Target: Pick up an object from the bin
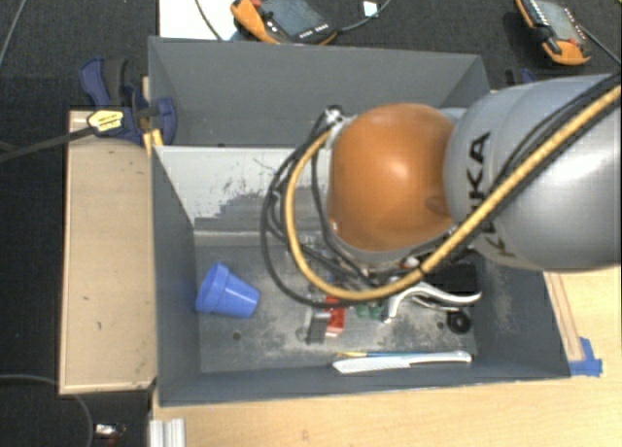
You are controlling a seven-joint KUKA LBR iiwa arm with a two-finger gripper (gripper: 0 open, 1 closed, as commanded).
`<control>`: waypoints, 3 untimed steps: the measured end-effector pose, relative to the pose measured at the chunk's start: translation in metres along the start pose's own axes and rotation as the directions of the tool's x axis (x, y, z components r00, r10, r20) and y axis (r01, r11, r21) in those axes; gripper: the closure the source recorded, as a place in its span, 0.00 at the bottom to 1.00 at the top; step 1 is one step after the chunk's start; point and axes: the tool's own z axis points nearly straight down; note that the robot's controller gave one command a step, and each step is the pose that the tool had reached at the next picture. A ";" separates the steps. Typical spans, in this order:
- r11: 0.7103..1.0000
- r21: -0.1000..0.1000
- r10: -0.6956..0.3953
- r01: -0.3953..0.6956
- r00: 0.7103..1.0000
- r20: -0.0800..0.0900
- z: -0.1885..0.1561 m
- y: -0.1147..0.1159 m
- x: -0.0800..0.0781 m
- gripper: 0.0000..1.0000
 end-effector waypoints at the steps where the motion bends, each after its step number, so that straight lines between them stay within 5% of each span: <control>1: 1.000 -0.002 0.007 -0.007 1.000 0.008 -0.004 -0.001 -0.002 0.00; 2: 0.972 -0.005 0.233 -0.233 0.972 0.008 0.090 0.047 -0.037 0.00; 3: 0.988 -0.004 0.155 -0.155 0.988 0.011 0.072 0.063 -0.045 0.00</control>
Offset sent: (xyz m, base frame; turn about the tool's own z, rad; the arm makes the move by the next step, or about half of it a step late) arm 0.0564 0.0784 -0.1552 0.3857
